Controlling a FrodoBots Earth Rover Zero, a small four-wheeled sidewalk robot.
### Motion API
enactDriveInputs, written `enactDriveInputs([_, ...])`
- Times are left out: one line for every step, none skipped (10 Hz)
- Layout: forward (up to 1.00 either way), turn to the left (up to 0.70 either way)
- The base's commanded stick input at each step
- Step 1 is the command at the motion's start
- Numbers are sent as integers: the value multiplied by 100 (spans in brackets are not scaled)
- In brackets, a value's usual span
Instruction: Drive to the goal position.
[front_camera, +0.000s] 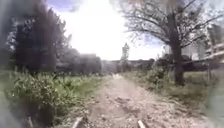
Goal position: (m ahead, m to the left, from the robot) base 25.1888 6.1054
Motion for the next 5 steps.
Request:
enactDriveInputs([70,0])
enactDriveInputs([70,0])
enactDriveInputs([70,0])
enactDriveInputs([70,0])
enactDriveInputs([70,0])
